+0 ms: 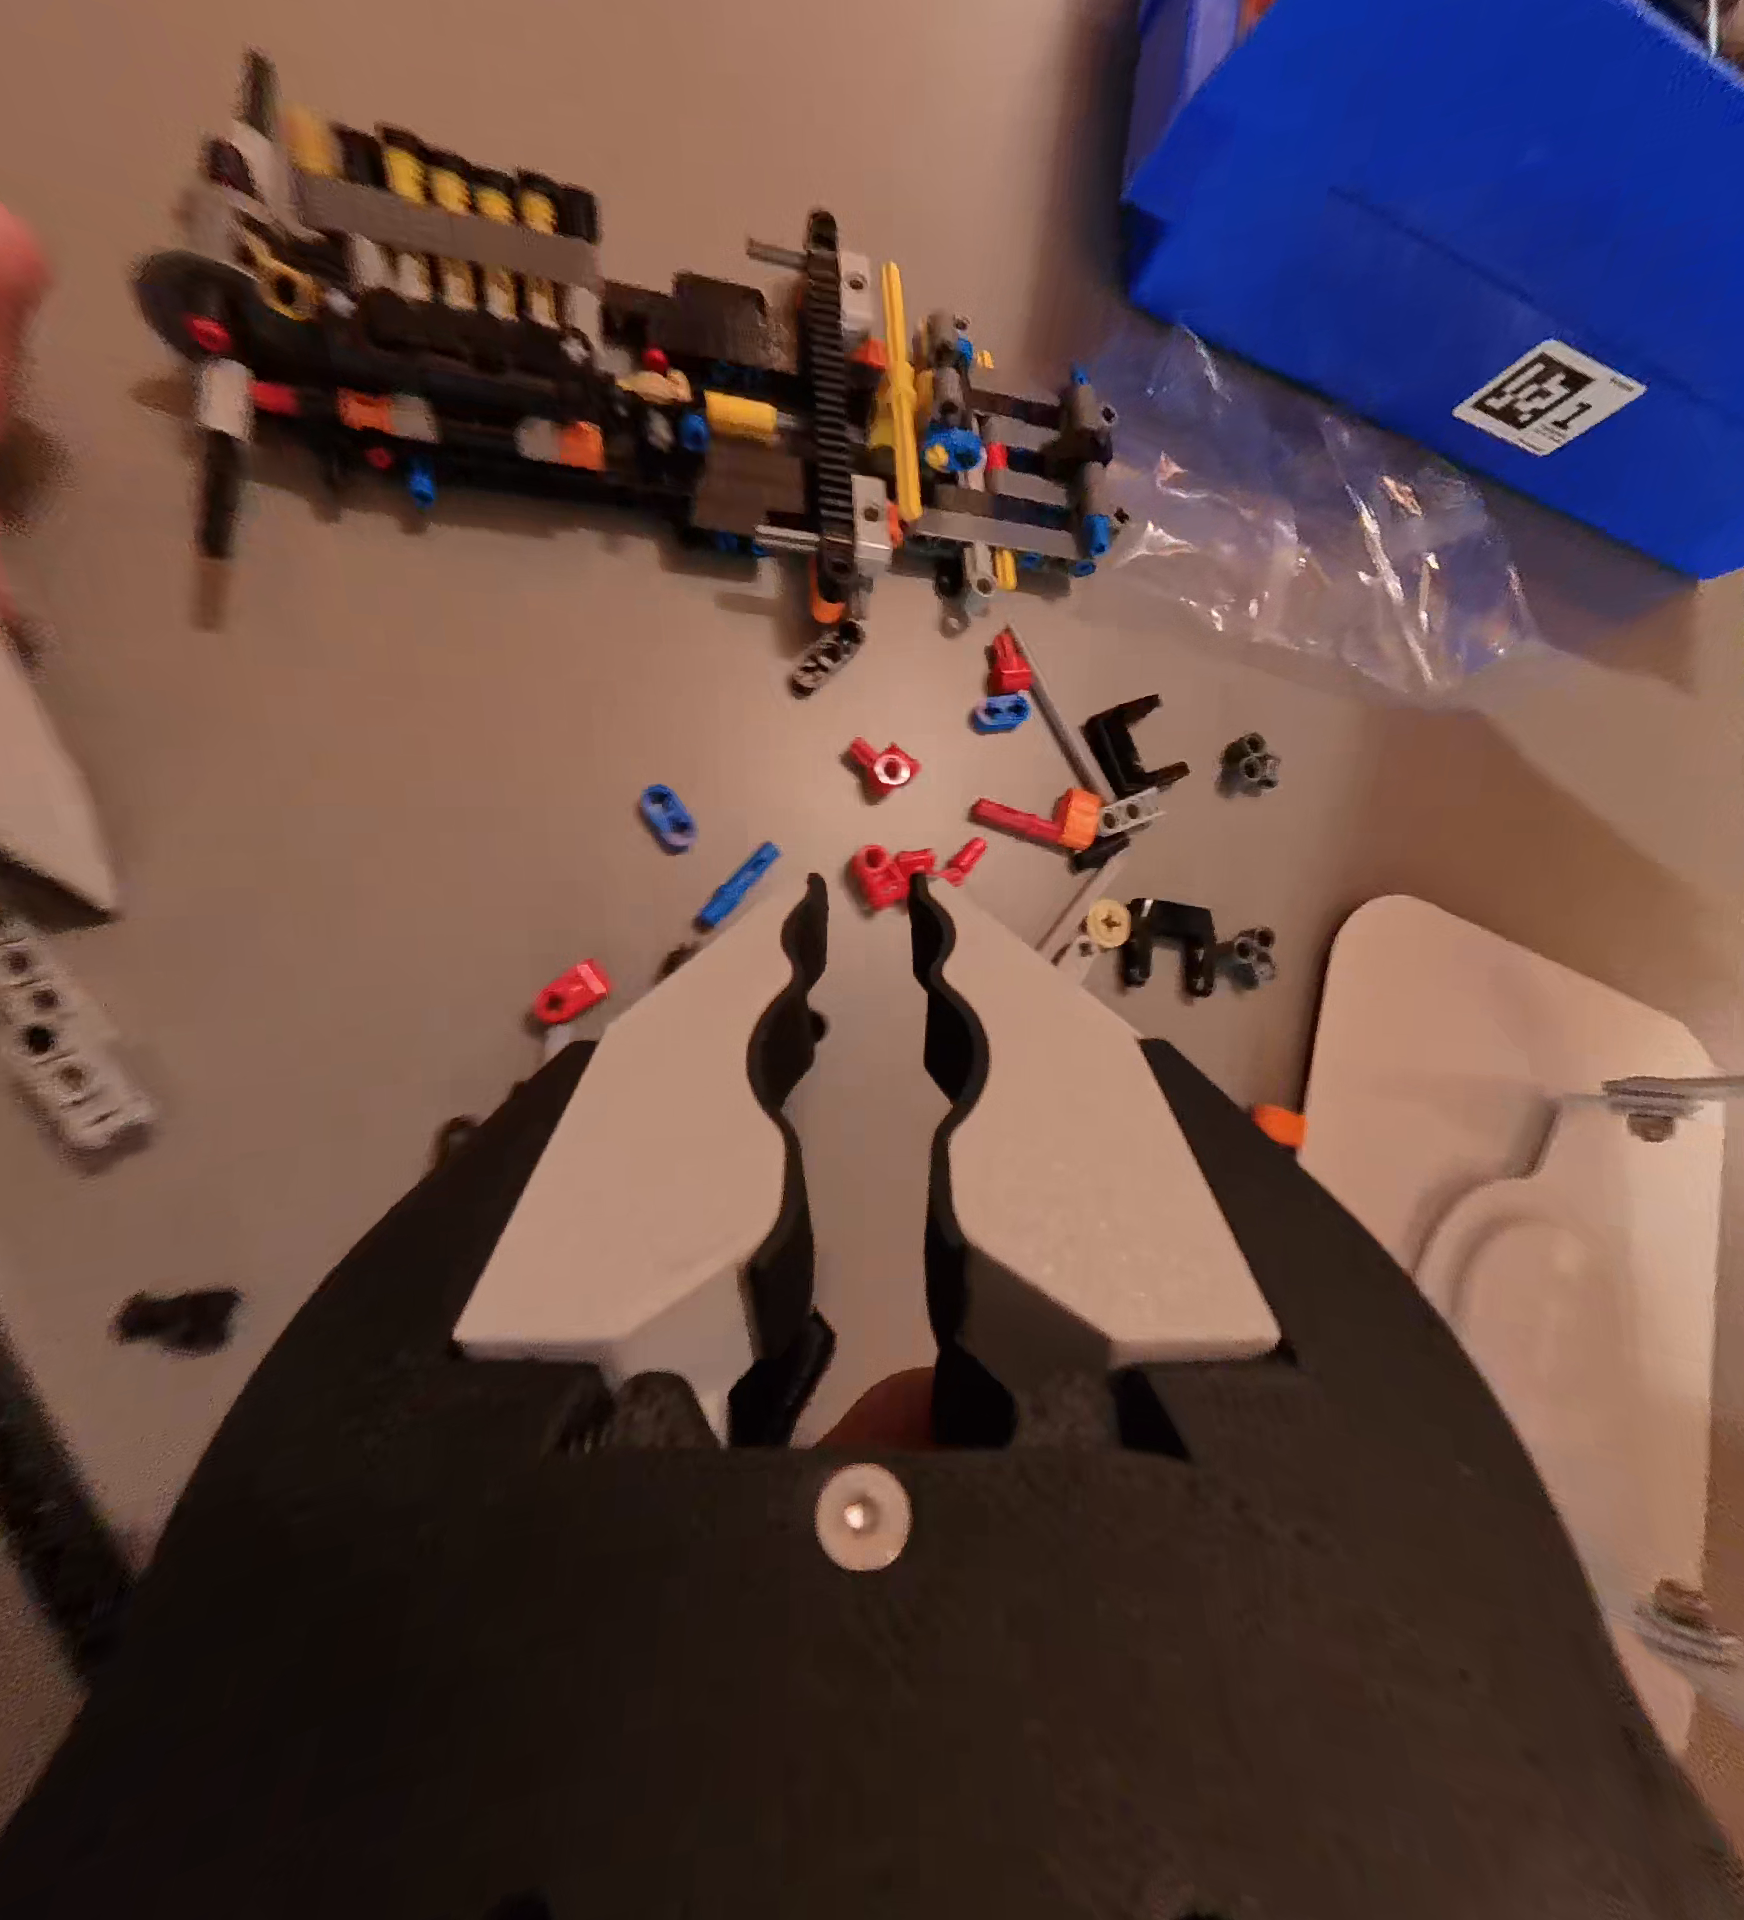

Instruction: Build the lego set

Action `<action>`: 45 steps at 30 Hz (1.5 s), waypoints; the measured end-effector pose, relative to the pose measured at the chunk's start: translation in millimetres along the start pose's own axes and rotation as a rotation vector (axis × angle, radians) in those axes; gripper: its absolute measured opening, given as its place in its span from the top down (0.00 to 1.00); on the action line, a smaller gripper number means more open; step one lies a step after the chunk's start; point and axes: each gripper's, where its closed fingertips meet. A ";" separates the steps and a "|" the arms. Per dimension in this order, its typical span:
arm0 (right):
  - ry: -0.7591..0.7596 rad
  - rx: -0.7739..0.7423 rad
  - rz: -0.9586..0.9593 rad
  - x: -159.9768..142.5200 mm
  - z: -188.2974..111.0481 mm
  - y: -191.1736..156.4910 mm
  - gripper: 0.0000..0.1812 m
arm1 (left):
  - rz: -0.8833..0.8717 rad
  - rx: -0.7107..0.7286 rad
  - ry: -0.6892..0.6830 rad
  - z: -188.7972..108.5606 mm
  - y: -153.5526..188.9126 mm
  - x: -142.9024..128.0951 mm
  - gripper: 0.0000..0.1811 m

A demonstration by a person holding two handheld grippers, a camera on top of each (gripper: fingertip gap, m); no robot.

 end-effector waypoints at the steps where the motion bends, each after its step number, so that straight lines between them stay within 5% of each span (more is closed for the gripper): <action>1: -0.018 -0.010 -0.013 -0.6 5.8 5.7 0.92 | 0.000 -0.001 0.000 0.1 0.1 0.0 0.87; 14: -0.066 0.010 -0.011 -1.6 42.4 47.4 0.96 | -0.013 -0.035 0.007 -0.6 2.8 0.3 0.85; 34: -0.111 0.172 0.109 -15.0 47.8 26.5 0.93 | -0.053 -0.084 0.014 -1.2 4.1 1.3 0.84; 45: -0.100 0.165 0.116 -16.3 49.9 26.2 0.99 | -0.054 -0.086 0.014 -1.2 4.2 1.3 0.84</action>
Point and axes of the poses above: each gripper's, where its closed fingertips meet, z out along the fingers, x out of its top, y = z × x across the jaws, and after that the axes turned 3 degrees about x, right-handed
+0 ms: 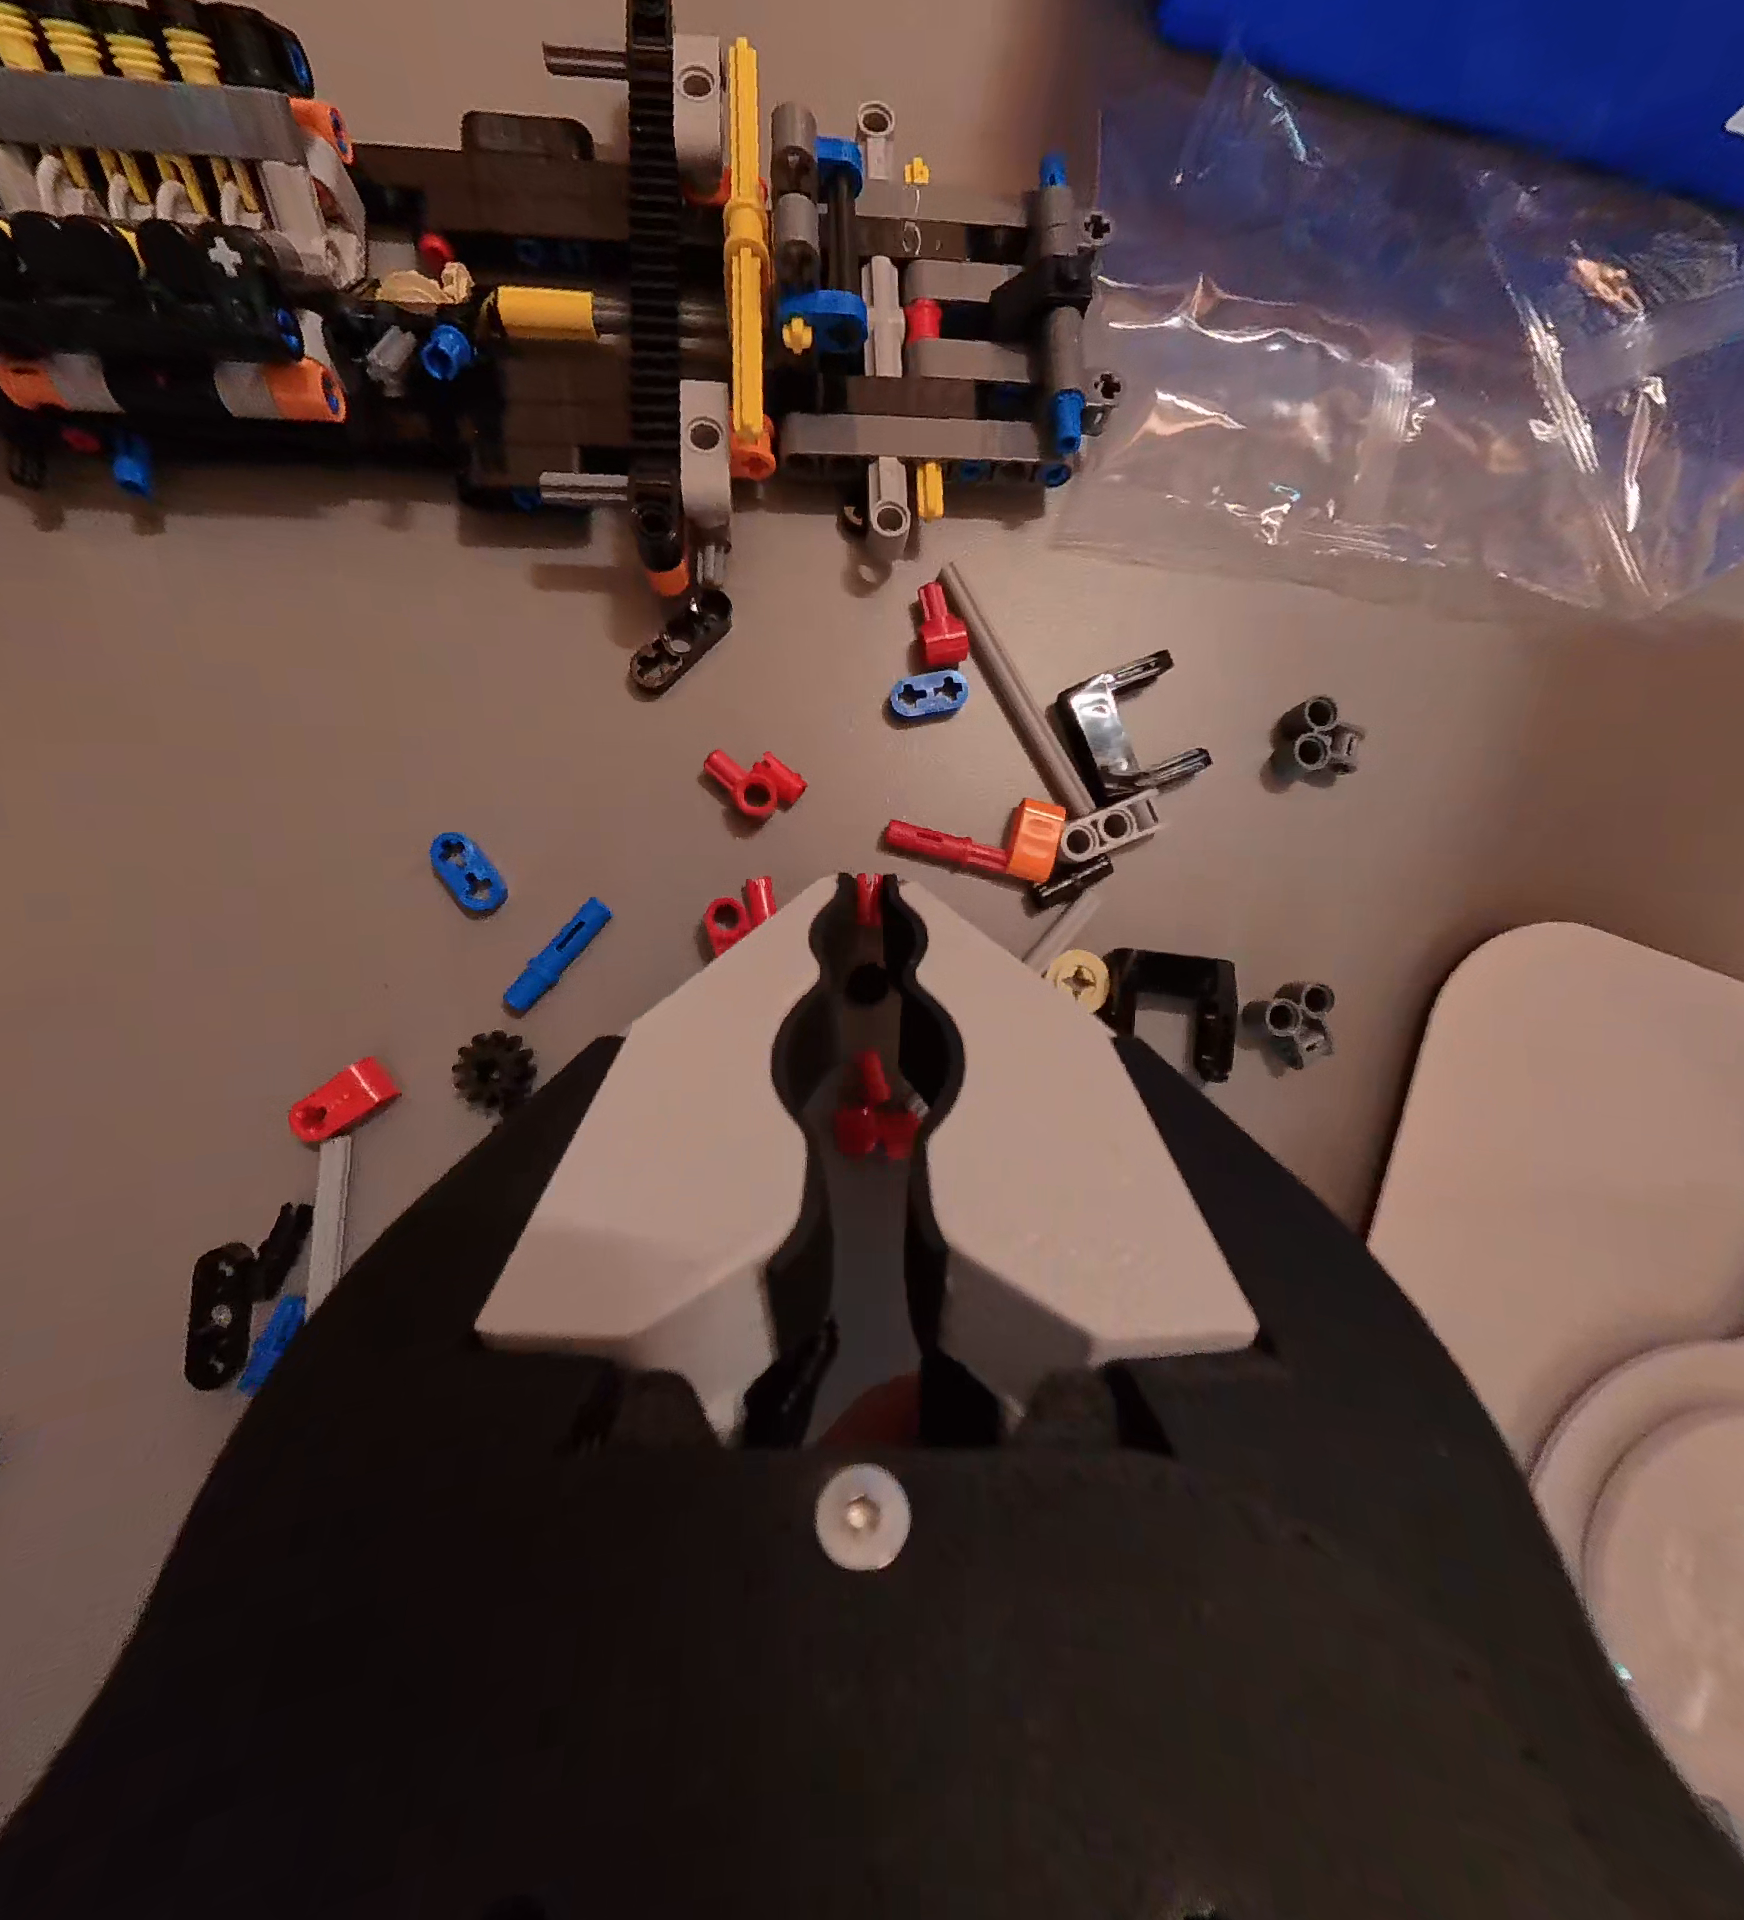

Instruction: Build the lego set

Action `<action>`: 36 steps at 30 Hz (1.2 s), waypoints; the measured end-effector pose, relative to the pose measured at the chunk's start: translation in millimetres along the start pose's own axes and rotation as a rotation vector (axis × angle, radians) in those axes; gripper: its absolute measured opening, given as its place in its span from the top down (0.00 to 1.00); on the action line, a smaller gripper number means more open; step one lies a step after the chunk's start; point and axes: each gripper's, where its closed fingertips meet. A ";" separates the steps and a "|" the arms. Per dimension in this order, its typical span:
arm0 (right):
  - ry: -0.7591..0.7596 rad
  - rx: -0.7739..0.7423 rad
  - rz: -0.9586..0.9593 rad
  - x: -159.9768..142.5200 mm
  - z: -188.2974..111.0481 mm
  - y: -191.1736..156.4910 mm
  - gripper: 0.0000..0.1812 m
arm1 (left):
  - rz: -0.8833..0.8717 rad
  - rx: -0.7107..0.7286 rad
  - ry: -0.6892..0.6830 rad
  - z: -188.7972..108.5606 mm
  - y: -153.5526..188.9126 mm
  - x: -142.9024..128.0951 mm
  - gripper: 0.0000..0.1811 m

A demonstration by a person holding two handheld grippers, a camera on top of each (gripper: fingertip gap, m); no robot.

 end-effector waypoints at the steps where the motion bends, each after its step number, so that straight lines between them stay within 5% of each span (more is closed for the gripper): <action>1: 0.004 -0.001 -0.001 -0.6 -0.4 0.4 0.99 | 0.000 0.000 0.000 0.0 -0.1 0.0 0.84; 8: 0.078 -0.042 0.010 1.1 -18.3 -2.4 0.99 | -0.027 -0.015 0.025 -2.2 -0.7 3.1 0.82; 19: 0.319 -0.099 0.091 -2.1 -98.3 -50.8 0.99 | -0.076 -0.024 0.214 -23.1 -1.9 28.0 0.79; 28: 0.492 -0.043 0.184 -10.1 -134.8 -101.5 0.99 | 0.220 0.234 0.338 -41.8 -10.4 69.9 0.84; 36: 0.656 0.178 0.273 -4.1 -138.9 -139.1 0.99 | 0.535 0.399 0.393 -44.1 -8.5 110.0 0.86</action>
Point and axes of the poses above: each gripper's, where its closed fingertips meet, z out along the fingers, x out of its top, y = z × x across the jaws, and after that the axes turned 3 degrees about x, right-handed
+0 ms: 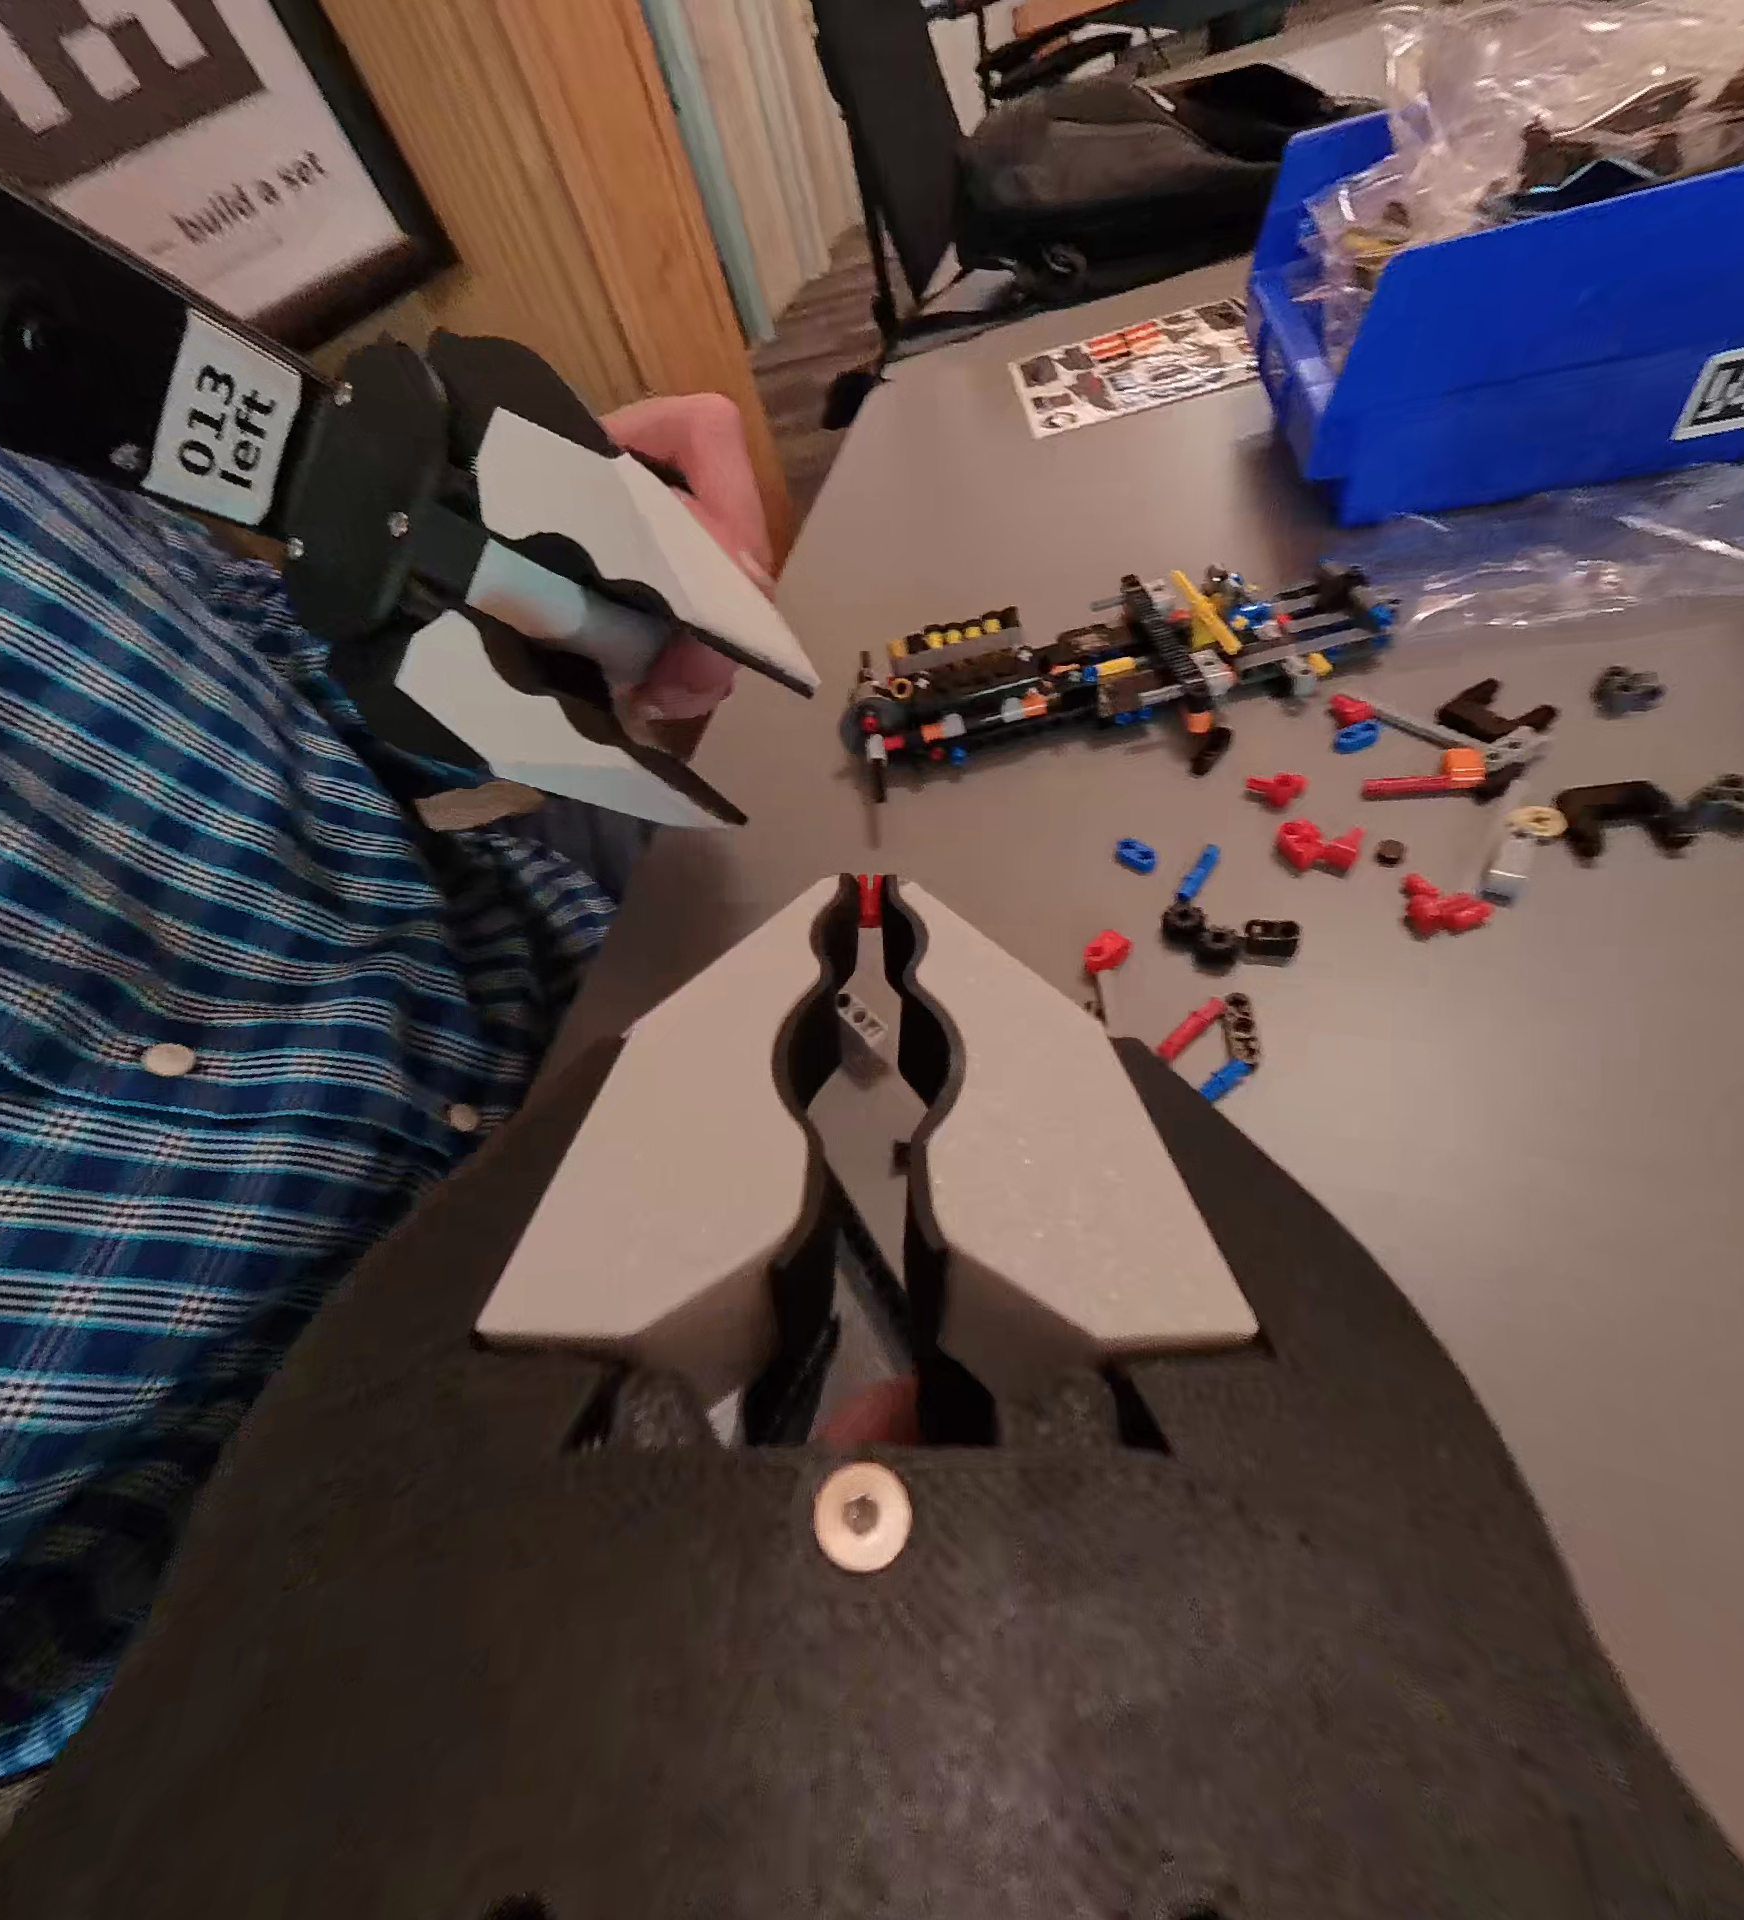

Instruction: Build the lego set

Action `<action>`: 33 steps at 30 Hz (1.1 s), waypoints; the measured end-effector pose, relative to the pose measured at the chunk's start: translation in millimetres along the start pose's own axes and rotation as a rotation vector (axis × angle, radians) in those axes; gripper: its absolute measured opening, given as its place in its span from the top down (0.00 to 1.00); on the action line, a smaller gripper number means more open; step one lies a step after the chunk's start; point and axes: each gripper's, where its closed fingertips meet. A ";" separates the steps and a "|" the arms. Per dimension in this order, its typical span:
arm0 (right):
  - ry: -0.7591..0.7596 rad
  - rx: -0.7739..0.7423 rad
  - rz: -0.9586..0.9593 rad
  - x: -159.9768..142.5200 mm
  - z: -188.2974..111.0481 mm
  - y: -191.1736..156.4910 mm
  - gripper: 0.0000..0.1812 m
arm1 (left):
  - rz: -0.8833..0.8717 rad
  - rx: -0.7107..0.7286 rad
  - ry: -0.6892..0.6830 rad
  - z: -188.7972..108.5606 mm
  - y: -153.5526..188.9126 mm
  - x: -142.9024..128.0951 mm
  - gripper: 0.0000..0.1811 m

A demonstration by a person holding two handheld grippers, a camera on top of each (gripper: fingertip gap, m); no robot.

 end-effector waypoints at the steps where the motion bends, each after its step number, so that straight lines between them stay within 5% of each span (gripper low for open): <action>1: 0.007 0.021 0.009 -0.4 0.5 -3.1 0.99 | 0.029 0.002 0.012 1.2 0.2 4.0 0.86; 18: 0.049 0.226 0.141 -4.6 7.5 -21.4 0.99 | 0.353 -0.004 0.047 16.2 21.5 7.1 0.92; 33: 0.055 0.222 0.251 -8.0 8.5 -14.3 0.99 | 0.373 0.074 0.045 21.6 25.6 2.1 0.97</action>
Point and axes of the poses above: each gripper's, where its closed fingertips meet, z out along the fingers, x out of its top, y = z × x across the jaws, and after that the axes turned 3 degrees about x, right-handed
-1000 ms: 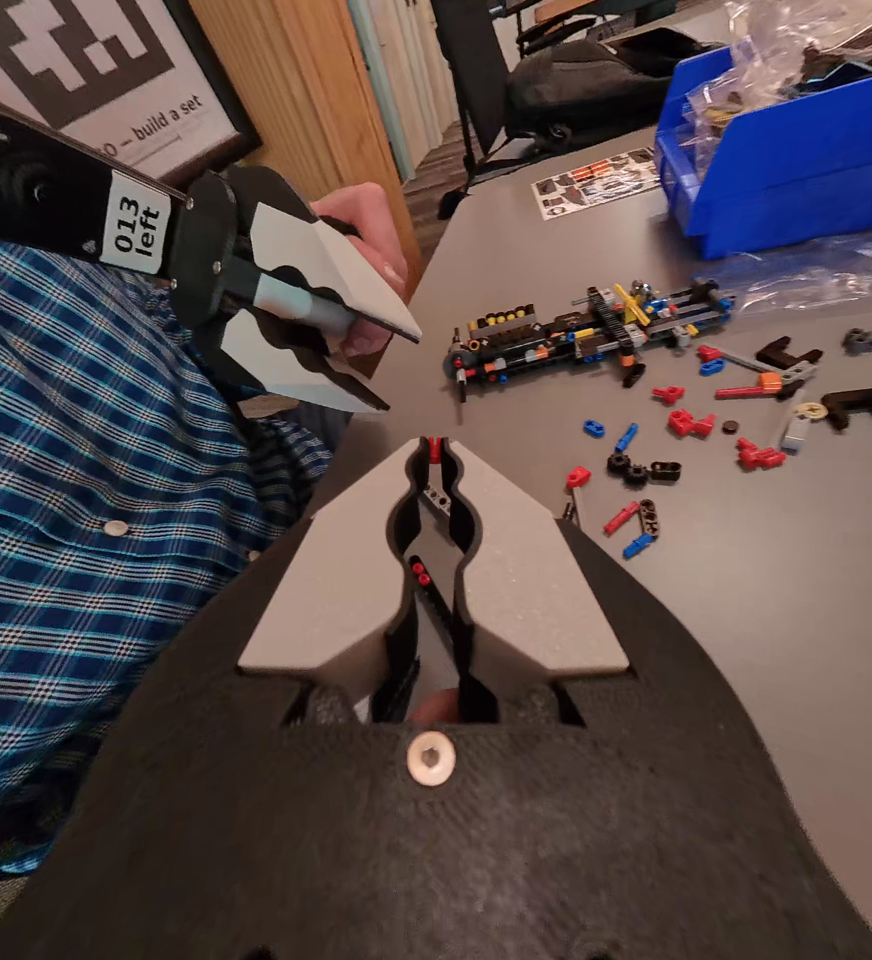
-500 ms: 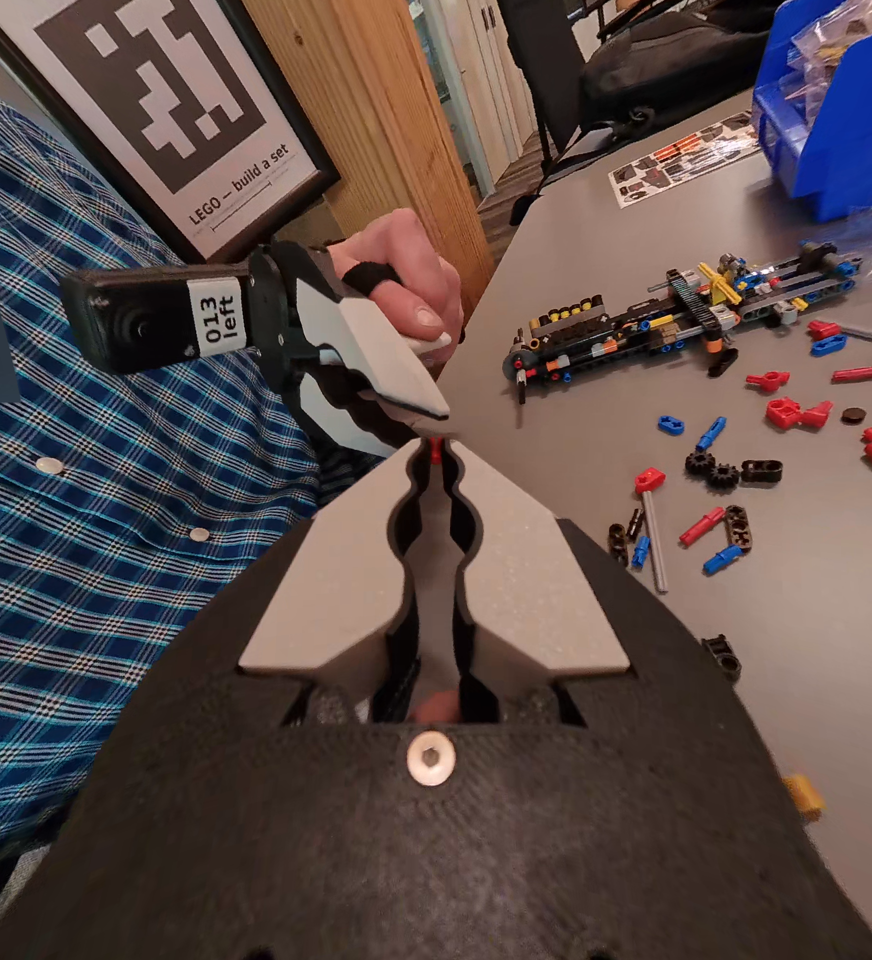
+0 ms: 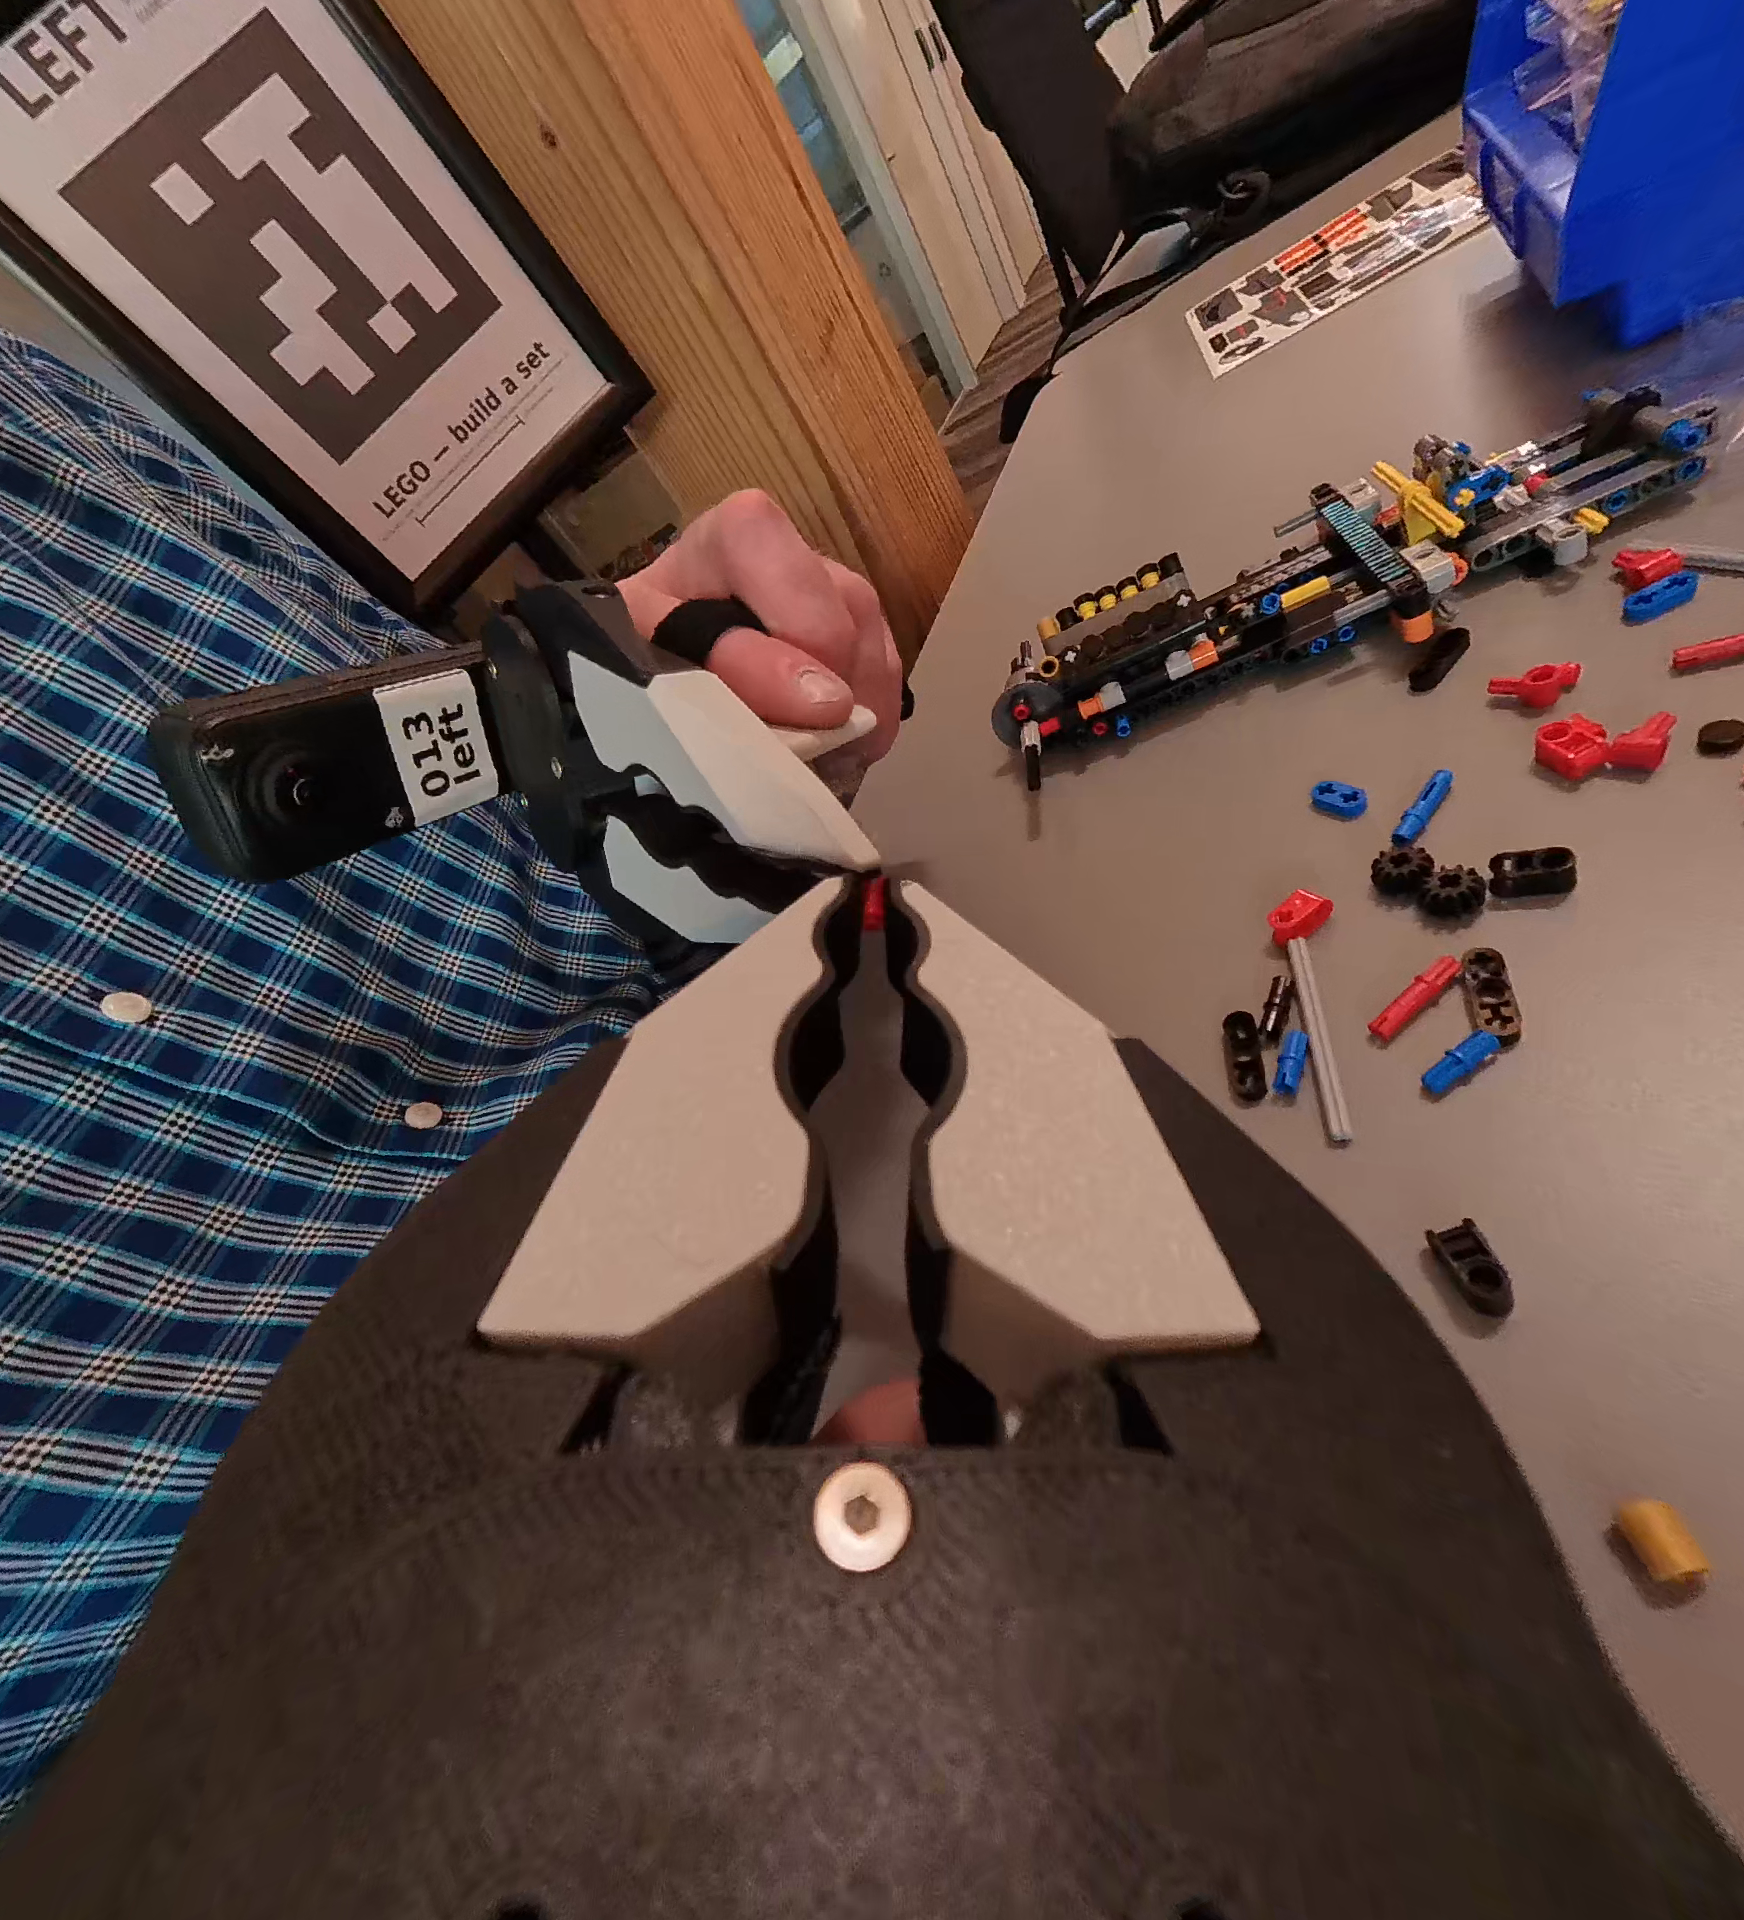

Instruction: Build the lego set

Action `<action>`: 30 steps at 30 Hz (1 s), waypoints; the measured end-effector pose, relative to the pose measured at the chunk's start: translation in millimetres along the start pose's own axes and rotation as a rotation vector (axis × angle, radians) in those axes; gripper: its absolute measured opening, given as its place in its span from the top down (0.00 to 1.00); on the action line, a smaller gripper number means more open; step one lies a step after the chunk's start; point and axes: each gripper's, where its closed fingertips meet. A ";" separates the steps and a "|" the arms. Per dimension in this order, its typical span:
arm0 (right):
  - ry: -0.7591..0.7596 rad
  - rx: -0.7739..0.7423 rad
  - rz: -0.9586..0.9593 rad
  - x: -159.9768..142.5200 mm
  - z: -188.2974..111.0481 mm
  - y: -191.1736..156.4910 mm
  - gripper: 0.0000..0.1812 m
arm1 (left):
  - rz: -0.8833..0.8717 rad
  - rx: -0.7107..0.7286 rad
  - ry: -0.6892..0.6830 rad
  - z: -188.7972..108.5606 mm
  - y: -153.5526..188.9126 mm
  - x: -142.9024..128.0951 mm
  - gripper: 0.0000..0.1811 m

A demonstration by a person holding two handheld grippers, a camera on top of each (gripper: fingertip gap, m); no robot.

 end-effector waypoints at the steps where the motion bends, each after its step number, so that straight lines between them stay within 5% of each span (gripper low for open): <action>1: -0.001 -0.002 0.007 -0.5 0.1 0.6 0.99 | -0.001 0.000 -0.002 0.1 0.2 -0.5 0.97; 30: 0.127 -0.043 -0.010 20.0 -3.1 2.4 0.98 | -0.239 0.054 0.036 -0.9 -20.6 -2.2 1.00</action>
Point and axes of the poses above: each gripper's, where its closed fingertips meet, z out along the fingers, x out of its top, y = z × x across the jaws, and after that the axes turned 3 degrees about x, right-handed
